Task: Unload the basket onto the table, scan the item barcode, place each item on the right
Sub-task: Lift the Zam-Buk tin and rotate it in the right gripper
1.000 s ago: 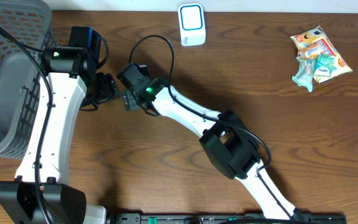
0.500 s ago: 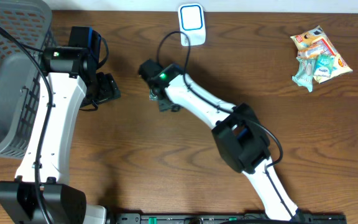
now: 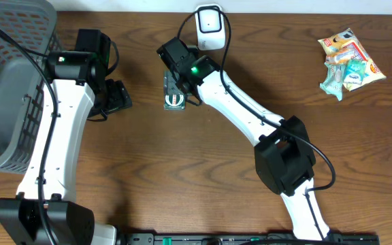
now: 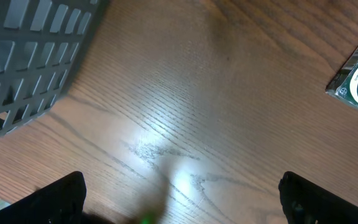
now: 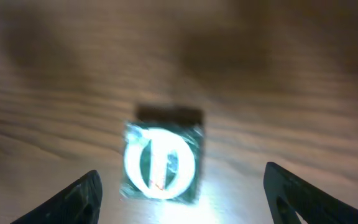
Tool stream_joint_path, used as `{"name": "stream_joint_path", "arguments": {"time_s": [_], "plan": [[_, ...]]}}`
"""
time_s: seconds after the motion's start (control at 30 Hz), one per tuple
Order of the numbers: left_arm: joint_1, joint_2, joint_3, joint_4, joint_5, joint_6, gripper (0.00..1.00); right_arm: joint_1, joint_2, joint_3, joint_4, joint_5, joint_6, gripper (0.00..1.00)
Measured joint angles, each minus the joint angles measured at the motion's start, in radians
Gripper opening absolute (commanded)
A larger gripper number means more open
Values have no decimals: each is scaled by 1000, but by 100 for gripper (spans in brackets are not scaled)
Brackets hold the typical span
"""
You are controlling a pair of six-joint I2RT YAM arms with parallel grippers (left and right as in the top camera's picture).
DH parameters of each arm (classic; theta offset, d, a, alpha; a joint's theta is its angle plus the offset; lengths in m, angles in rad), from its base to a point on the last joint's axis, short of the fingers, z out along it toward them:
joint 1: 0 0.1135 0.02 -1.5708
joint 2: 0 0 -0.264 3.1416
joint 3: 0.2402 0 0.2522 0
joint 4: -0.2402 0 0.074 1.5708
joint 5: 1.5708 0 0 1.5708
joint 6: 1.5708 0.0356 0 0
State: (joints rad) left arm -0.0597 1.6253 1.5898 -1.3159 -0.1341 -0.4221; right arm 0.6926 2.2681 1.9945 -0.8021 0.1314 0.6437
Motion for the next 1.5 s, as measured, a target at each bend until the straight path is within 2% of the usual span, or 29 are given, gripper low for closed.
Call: {"name": "stream_joint_path", "arguments": {"time_s": [0.13, 0.27, 0.5, 0.53, 0.63, 0.77, 1.13, 1.27, 1.4, 1.5], "plan": [[0, 0, 0, 0, 0, 0, 97, 1, 26, 0, 43, -9, 5, 75], [0, 0, 0, 0, 0, 0, 98, 5, 83, 0, 44, -15, 22, 84], [0, 0, 0, 0, 0, 0, 97, 34, 153, 1, 36, -31, 9, 84], [0, 0, 0, 0, 0, 0, 98, 41, 156, 1, 32, -29, 2, 82], [0, 0, 0, 0, 0, 0, 98, 55, 158, 1, 5, -9, -15, 68], [0, 0, 0, 0, 0, 0, 97, 60, 158, 1, -53, 27, -24, 70], [0, 0, 0, 0, 0, 0, 98, 33, 135, 5, -292, 53, -31, 66], [0, 0, 0, 0, 0, 0, 97, 19, 112, 3, -314, 60, -51, 65], [0, 0, 0, 0, 0, 0, 97, 18, 58, 0, -256, 62, -59, 72], [0, 0, 0, 0, 0, 0, 98, 18, 25, 1, -127, 68, -72, 96]]}}
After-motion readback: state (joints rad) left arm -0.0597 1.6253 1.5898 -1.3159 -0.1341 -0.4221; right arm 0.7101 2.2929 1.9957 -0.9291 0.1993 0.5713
